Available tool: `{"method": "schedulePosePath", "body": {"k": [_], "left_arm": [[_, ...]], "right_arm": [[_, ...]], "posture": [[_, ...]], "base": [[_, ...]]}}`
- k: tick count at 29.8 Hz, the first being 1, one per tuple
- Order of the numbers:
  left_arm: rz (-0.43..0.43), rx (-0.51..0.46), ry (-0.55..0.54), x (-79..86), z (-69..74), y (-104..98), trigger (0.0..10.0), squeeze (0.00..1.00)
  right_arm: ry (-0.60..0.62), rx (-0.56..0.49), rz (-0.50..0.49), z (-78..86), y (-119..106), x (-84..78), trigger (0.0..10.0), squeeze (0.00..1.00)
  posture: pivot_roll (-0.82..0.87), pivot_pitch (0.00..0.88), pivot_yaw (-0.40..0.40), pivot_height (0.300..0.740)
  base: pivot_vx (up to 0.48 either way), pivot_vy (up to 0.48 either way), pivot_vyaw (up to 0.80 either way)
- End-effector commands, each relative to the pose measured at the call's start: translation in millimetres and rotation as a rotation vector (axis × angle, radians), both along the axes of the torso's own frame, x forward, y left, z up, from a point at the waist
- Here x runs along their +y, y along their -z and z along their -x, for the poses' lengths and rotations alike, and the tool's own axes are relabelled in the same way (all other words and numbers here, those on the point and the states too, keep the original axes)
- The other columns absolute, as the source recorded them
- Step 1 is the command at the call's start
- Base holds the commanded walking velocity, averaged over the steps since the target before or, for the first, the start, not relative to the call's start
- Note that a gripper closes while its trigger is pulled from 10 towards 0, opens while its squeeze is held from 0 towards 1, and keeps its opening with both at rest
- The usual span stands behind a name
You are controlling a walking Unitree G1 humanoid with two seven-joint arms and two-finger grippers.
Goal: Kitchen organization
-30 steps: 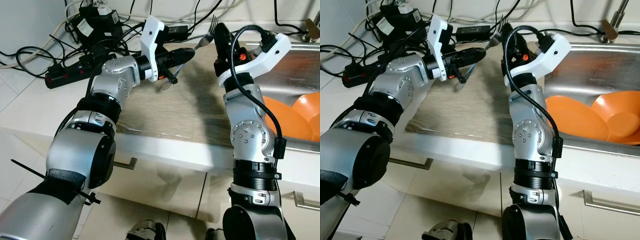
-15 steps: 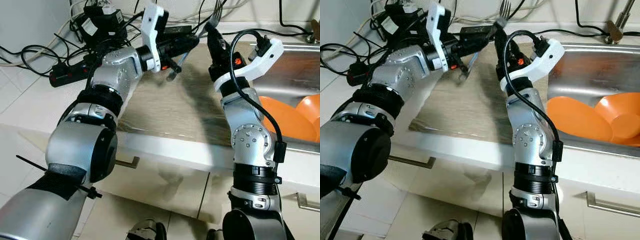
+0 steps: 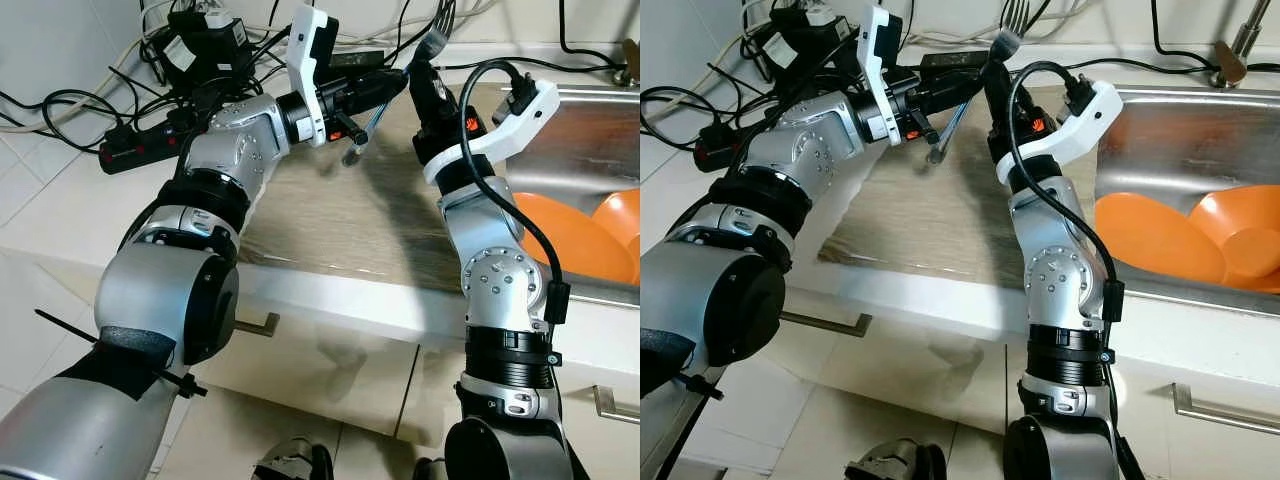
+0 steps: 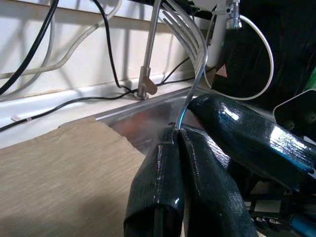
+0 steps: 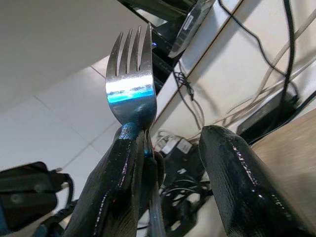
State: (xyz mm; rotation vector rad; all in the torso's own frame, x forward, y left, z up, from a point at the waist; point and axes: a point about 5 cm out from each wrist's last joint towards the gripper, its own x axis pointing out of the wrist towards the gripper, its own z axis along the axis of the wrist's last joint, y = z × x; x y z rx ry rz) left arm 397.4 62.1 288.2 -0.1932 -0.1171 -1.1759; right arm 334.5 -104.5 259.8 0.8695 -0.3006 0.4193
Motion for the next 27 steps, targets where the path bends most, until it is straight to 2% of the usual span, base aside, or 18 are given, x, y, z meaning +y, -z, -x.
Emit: {"method": "schedulePosePath", "body": {"k": [1, 14, 20, 27], "left_arm": [[0.007, -0.005, 0.025, -1.5, 0.9, -6.7, 0.0, 0.00], [0.035, 0.028, 0.083, -9.1, 4.0, -5.5, 0.0, 0.00], [0.049, 0.038, 0.115, -11.0, 5.7, -6.3, 0.0, 0.00], [0.070, 0.041, 0.160, -10.4, 8.1, -10.0, 0.0, 0.00]], "right_arm": [[-0.071, -0.056, -0.051, 3.4, -17.7, 17.0, 10.0, 0.00], [-0.163, -0.068, -0.105, 4.6, -23.4, 24.2, 10.0, 0.00], [-0.140, -0.067, -0.065, 2.3, -20.3, 23.4, 10.0, 0.00], [-0.032, -0.070, 0.073, -3.8, -13.6, 19.2, 10.0, 0.00]], "posture": [[-0.05, 0.037, 0.167, 0.732], [-0.05, 0.028, 0.167, 0.732], [-0.05, 0.019, 0.164, 0.732], [-0.04, 0.021, 0.165, 0.732]], "base": [[0.000, 0.000, 0.00], [0.000, 0.000, 0.00], [0.000, 0.000, 0.00], [0.000, 0.000, 0.00]]}}
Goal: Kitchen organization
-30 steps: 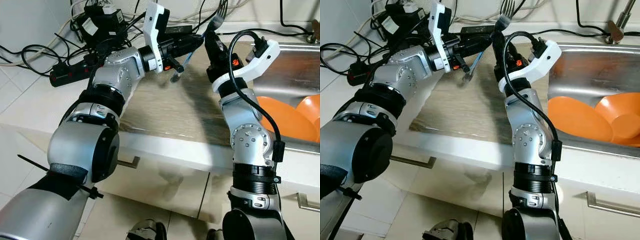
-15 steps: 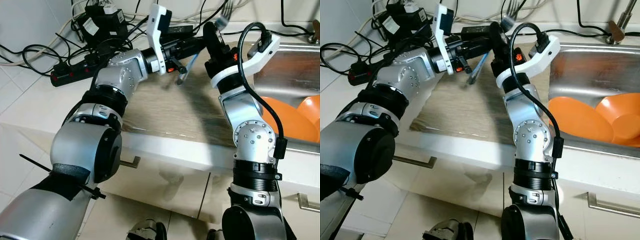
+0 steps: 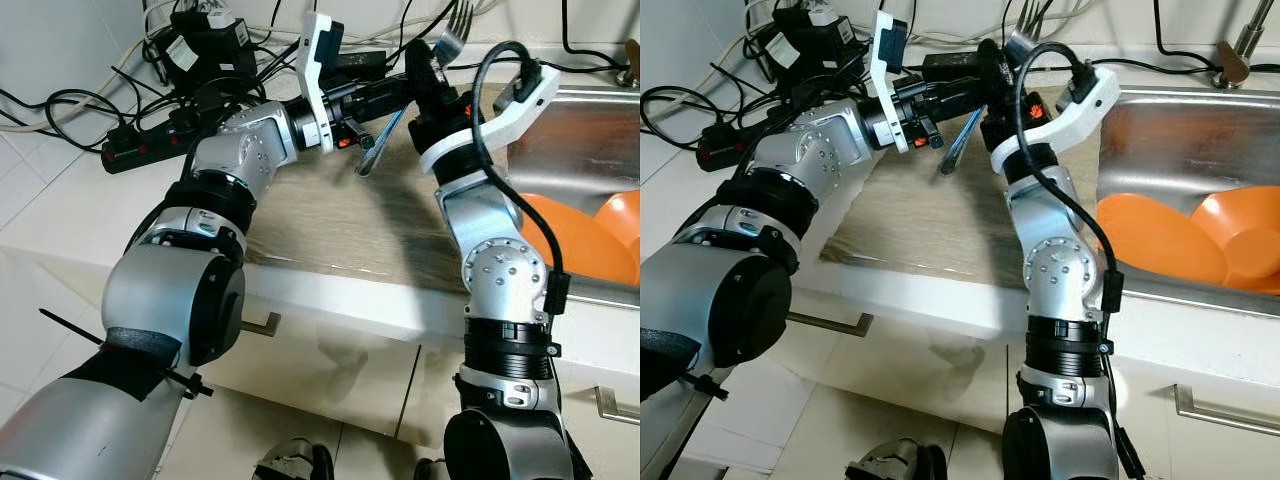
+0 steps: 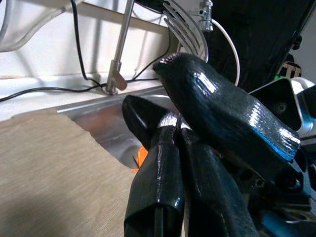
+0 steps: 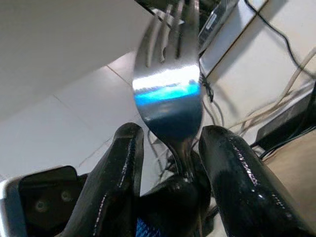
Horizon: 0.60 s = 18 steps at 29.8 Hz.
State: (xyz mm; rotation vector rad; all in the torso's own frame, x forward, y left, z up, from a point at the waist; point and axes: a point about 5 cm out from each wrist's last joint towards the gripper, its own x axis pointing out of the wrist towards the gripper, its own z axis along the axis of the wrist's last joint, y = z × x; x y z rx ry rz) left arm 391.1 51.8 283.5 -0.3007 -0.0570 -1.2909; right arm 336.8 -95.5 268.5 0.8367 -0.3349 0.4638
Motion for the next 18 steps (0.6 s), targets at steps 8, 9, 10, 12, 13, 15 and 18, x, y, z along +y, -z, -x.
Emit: {"method": "schedulePosePath", "body": {"k": [8, 9, 10, 12, 13, 15, 18], "left_arm": [[0.033, -0.054, 0.078, -0.3, 5.3, -18.5, 0.0, 0.00], [0.031, -0.055, 0.081, -0.2, 5.5, -18.4, 0.0, 0.00], [0.027, -0.055, 0.079, 0.0, 5.5, -17.7, 0.0, 0.00], [0.020, -0.056, 0.078, 0.4, 5.5, -16.7, 0.0, 0.00], [0.019, -0.056, 0.078, 0.6, 5.6, -16.4, 0.0, 0.00], [0.020, -0.054, 0.081, 0.6, 6.0, -16.7, 0.0, 0.00], [0.023, -0.054, 0.086, 0.4, 6.5, -17.5, 0.0, 0.00]], "right_arm": [[0.138, -0.034, 0.209, -9.2, 2.3, 4.5, 10.0, 0.00], [0.153, -0.035, 0.223, -10.0, 3.0, 3.7, 10.0, 0.00], [0.179, -0.039, 0.247, -10.8, 3.7, 2.4, 10.0, 0.00], [0.195, -0.039, 0.256, -11.5, 4.8, 2.0, 10.0, 0.00], [0.201, -0.037, 0.259, -12.1, 5.6, 1.8, 10.0, 0.00], [0.205, -0.031, 0.254, -13.0, 7.3, 1.6, 10.0, 0.00], [0.213, -0.028, 0.256, -14.1, 8.7, 1.3, 10.0, 0.00]], "posture": [[-0.04, 0.029, 0.167, 0.732], [-0.04, 0.029, 0.167, 0.732], [-0.03, 0.030, 0.167, 0.732], [-0.03, 0.031, 0.167, 0.732], [-0.03, 0.032, 0.167, 0.732], [-0.03, 0.034, 0.168, 0.732], [-0.03, 0.036, 0.167, 0.732]], "base": [[0.000, 0.000, 0.00], [0.000, 0.000, 0.00], [0.000, 0.000, 0.00], [0.000, 0.000, 0.00], [0.000, 0.000, 0.00], [0.000, 0.000, 0.00], [0.000, 0.000, 0.00]]}}
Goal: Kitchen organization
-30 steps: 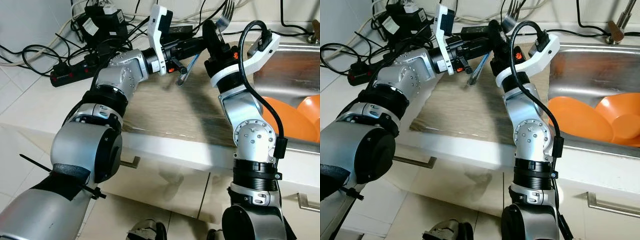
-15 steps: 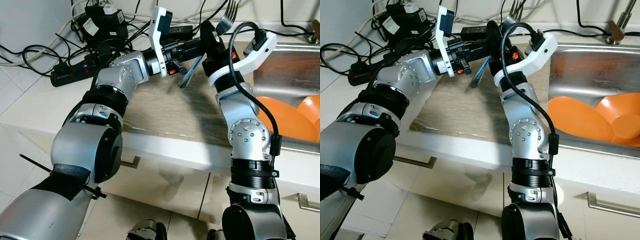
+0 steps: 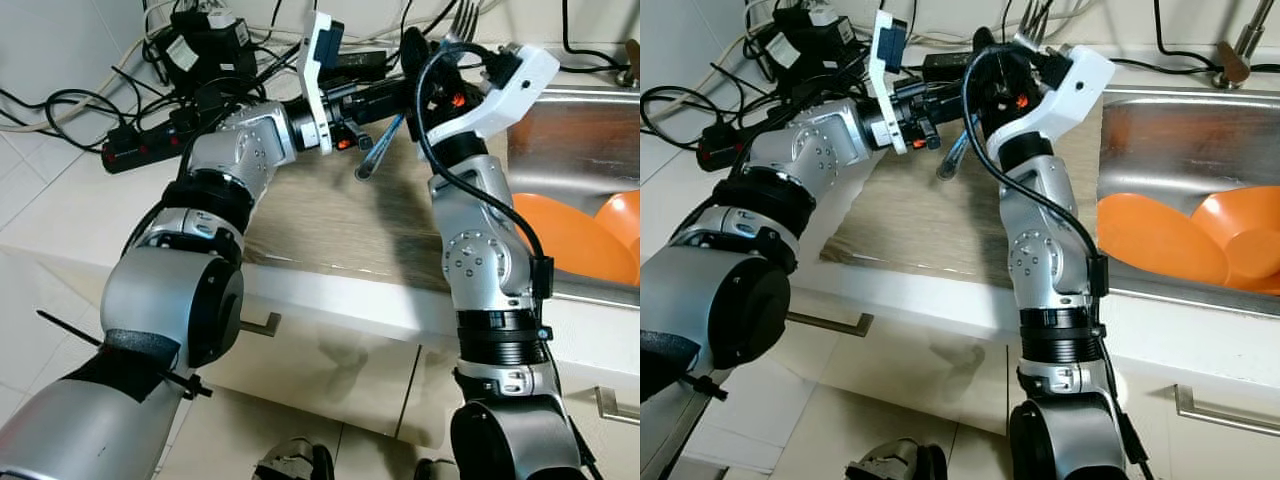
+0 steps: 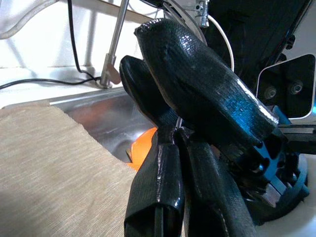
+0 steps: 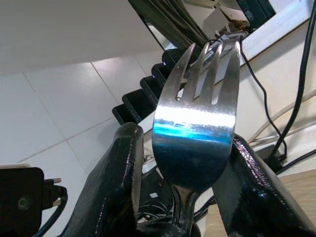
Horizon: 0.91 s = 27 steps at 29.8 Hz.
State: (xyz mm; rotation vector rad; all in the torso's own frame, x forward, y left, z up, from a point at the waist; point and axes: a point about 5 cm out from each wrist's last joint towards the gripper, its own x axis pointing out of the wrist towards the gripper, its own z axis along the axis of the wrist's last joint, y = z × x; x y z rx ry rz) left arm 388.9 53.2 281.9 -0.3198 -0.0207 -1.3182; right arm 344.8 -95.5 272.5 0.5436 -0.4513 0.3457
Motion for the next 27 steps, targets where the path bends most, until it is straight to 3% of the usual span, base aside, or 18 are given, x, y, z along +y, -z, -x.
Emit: {"method": "schedulePosePath", "body": {"k": [1, 2, 9, 19, 20, 21, 27], "left_arm": [[0.029, -0.088, 0.056, -1.4, 4.6, -19.3, 0.0, 0.00], [0.027, -0.090, 0.072, -2.0, 5.6, -19.4, 0.0, 0.00], [-0.006, -0.116, 0.099, -3.9, 8.2, -17.4, 0.0, 0.00], [-0.042, -0.117, 0.054, -4.7, 6.1, -13.2, 0.0, 0.00], [-0.052, -0.114, 0.041, -5.0, 5.3, -12.6, 3.5, 0.00], [-0.069, -0.116, 0.032, -5.1, 4.7, -11.8, 10.0, 0.00], [-0.121, -0.131, -0.020, -3.0, 1.6, -8.6, 10.0, 0.00]], "right_arm": [[0.019, 0.080, 0.012, -6.5, 13.2, 1.1, 10.0, 0.00], [0.034, 0.085, 0.012, -7.7, 14.3, 0.2, 0.0, 0.00], [0.065, 0.089, 0.026, -8.6, 16.9, -0.7, 0.0, 0.00], [0.076, 0.102, 0.020, -9.2, 22.2, 0.4, 0.0, 0.00], [0.077, 0.103, 0.019, -9.3, 22.3, 0.3, 0.0, 0.00], [0.078, 0.103, 0.018, -9.2, 22.4, 0.2, 0.0, 0.00], [0.088, 0.105, 0.014, -9.5, 23.0, -1.2, 0.0, 0.00]], "posture": [[-0.03, 0.037, 0.167, 0.732], [-0.03, 0.038, 0.167, 0.732], [-0.03, 0.044, 0.167, 0.732], [-0.03, 0.054, 0.170, 0.732], [-0.03, 0.054, 0.170, 0.732], [-0.03, 0.054, 0.170, 0.732], [-0.03, 0.058, 0.173, 0.732]], "base": [[0.000, 0.000, 0.00], [0.000, 0.000, 0.00], [0.000, 0.000, 0.00], [0.000, 0.000, 0.00], [0.000, 0.000, 0.00], [0.000, 0.000, 0.00], [0.000, 0.000, 0.00]]}}
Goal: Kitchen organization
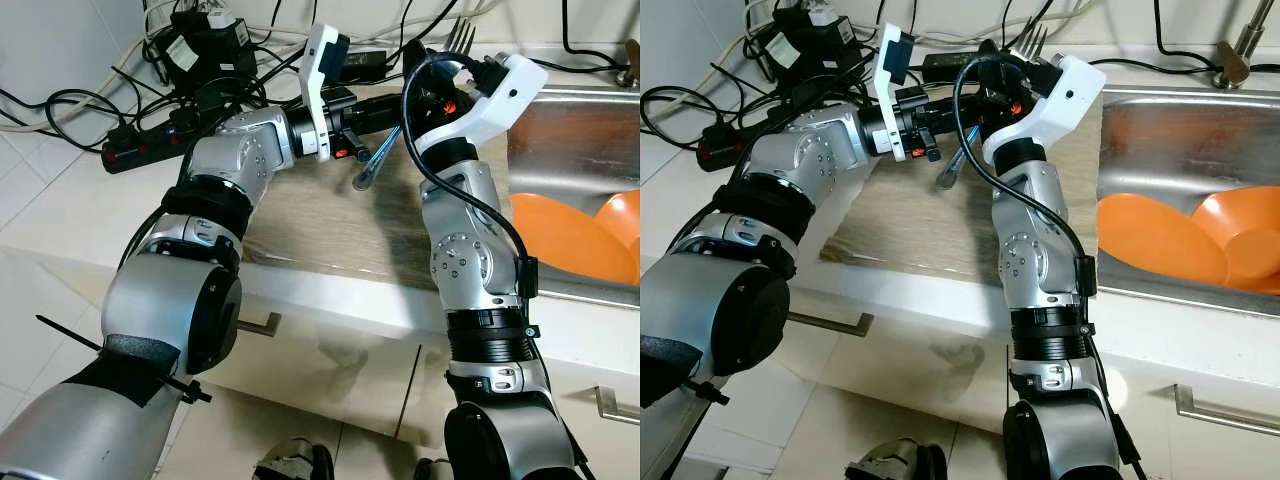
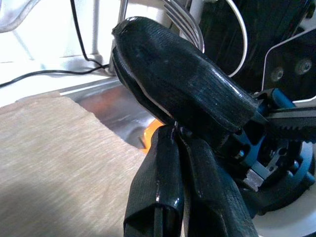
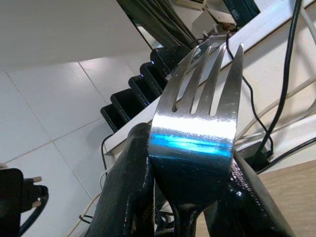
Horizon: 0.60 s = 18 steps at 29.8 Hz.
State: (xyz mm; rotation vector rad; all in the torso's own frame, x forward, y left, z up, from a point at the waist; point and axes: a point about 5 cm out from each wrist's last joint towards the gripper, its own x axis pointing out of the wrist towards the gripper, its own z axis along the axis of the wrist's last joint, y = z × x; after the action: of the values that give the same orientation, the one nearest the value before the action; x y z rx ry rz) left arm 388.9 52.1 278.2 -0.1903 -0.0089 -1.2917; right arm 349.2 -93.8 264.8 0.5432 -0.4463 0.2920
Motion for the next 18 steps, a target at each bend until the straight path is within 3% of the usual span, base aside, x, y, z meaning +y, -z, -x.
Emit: {"method": "schedulePosePath", "body": {"k": [1, 2, 17, 18], "left_arm": [[-0.036, -0.071, 0.006, -1.0, 0.9, -10.4, 10.0, 0.00], [-0.043, -0.072, -0.004, -0.1, 0.3, -9.1, 10.0, 1.00], [-0.222, -0.165, -0.125, 11.8, -6.4, 9.7, 10.0, 1.00], [-0.237, -0.169, -0.145, 12.8, -7.4, 11.1, 10.0, 0.00]], "right_arm": [[0.041, 0.086, 0.020, -5.1, 15.6, -3.1, 0.0, 0.00], [0.042, 0.087, 0.019, -5.1, 15.7, -3.1, 0.0, 0.00], [0.057, 0.085, 0.017, -6.4, 14.9, -5.5, 0.0, 0.00], [0.061, 0.086, 0.016, -6.6, 15.2, -6.1, 0.0, 0.00]], "posture": [[-0.03, 0.058, 0.173, 0.732], [-0.02, 0.058, 0.174, 0.732], [-0.02, 0.062, 0.177, 0.732], [-0.02, 0.062, 0.178, 0.732]], "base": [[0.000, 0.000, 0.00], [0.000, 0.000, 0.00], [0.000, 0.000, 0.00], [0.000, 0.000, 0.00]]}}
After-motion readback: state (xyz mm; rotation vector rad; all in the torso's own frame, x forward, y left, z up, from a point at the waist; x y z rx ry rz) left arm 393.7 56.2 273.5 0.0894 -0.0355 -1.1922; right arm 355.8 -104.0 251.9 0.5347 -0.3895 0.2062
